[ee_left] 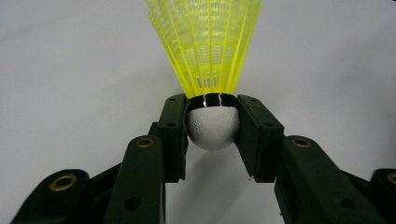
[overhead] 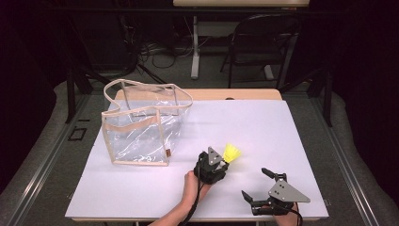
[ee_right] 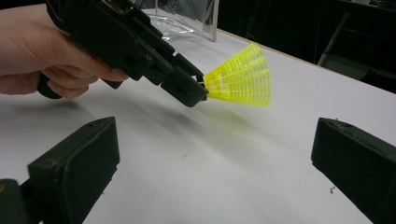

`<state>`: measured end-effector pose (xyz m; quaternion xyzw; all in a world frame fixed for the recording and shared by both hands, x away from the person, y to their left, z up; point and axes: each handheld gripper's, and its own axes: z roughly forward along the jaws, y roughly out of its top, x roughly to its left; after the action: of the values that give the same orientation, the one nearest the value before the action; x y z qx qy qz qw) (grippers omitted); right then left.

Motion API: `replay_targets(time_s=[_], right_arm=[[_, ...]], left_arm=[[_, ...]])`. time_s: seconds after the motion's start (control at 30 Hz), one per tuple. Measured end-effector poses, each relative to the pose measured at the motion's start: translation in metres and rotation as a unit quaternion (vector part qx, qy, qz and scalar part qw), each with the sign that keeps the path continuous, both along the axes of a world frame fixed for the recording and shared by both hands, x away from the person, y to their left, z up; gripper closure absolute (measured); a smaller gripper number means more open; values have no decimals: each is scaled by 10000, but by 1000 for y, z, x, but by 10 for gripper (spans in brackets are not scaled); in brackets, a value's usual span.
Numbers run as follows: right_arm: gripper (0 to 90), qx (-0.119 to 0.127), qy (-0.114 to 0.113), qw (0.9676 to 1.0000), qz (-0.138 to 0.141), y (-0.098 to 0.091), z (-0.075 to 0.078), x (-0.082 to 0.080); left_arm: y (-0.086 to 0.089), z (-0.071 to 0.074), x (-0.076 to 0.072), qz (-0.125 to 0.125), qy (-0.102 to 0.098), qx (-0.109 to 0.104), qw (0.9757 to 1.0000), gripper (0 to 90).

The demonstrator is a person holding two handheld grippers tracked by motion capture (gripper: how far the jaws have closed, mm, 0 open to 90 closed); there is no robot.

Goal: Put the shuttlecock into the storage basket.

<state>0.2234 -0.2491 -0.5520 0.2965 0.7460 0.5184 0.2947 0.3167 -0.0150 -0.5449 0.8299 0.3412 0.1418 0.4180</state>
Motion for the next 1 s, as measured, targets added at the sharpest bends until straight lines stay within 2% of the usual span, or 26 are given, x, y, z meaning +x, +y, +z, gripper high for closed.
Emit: replay_targets(time_s=[0.3,1.0], right_arm=[[7,-12,3,10000,6,0,0,0],[7,-36,15,10000,-1,0,-1,0]], left_arm=[[8,6,0,-61,-65,5,10000,645],[33,14,5,9,-142,-22,9999,645]])
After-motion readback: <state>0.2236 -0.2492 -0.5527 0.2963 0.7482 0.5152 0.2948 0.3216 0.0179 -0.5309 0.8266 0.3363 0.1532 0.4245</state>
